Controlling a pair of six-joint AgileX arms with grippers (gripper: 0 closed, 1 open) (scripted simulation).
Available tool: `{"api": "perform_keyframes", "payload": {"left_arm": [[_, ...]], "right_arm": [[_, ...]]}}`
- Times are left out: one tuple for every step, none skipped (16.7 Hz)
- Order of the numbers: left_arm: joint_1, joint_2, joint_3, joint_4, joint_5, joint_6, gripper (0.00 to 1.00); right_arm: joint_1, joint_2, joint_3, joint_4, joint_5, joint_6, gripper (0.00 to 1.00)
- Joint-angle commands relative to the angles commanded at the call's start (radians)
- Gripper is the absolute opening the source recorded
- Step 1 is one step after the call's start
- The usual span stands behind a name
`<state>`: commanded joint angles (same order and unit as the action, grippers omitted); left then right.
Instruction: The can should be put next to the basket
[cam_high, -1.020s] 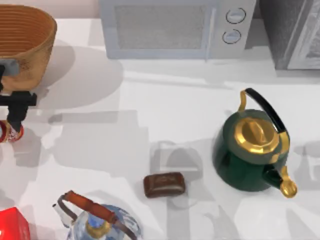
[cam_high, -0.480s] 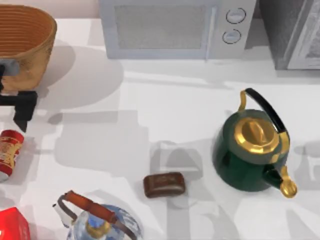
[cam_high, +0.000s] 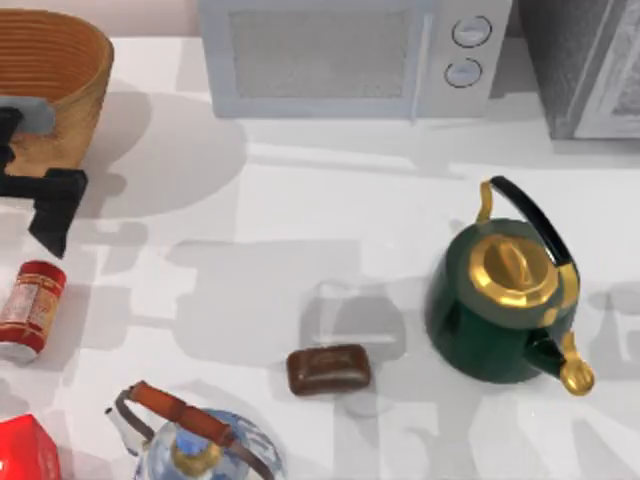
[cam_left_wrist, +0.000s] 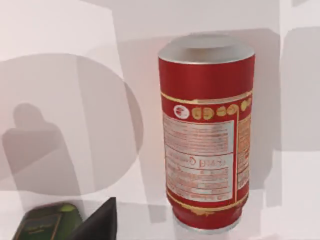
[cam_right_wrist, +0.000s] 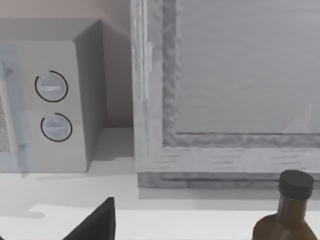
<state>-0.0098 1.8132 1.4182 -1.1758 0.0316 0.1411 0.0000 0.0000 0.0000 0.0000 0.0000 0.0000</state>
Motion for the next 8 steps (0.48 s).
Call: {"api": "perform_keyframes", "payload": {"left_arm": [[-0.004, -0.004, 0.013, -0.020, 0.001, 0.001, 1.00], [-0.002, -0.002, 0.028, -0.034, -0.001, -0.002, 1.00], [0.005, 0.008, 0.042, -0.041, -0.005, -0.008, 1.00], [0.017, 0.023, 0.054, -0.039, -0.012, -0.019, 1.00], [0.031, 0.041, 0.062, -0.029, -0.020, -0.032, 1.00], [0.046, 0.058, 0.069, -0.013, -0.028, -0.047, 1.00], [0.058, 0.073, 0.074, 0.002, -0.036, -0.059, 1.00], [0.063, 0.079, 0.076, 0.008, -0.039, -0.064, 1.00]], "right_arm": [[0.000, 0.000, 0.000, 0.000, 0.000, 0.000, 1.00], [0.000, 0.000, 0.000, 0.000, 0.000, 0.000, 1.00], [0.000, 0.000, 0.000, 0.000, 0.000, 0.000, 1.00], [0.000, 0.000, 0.000, 0.000, 0.000, 0.000, 1.00], [0.000, 0.000, 0.000, 0.000, 0.000, 0.000, 1.00], [0.000, 0.000, 0.000, 0.000, 0.000, 0.000, 1.00], [0.000, 0.000, 0.000, 0.000, 0.000, 0.000, 1.00], [0.000, 0.000, 0.000, 0.000, 0.000, 0.000, 1.00]]}}
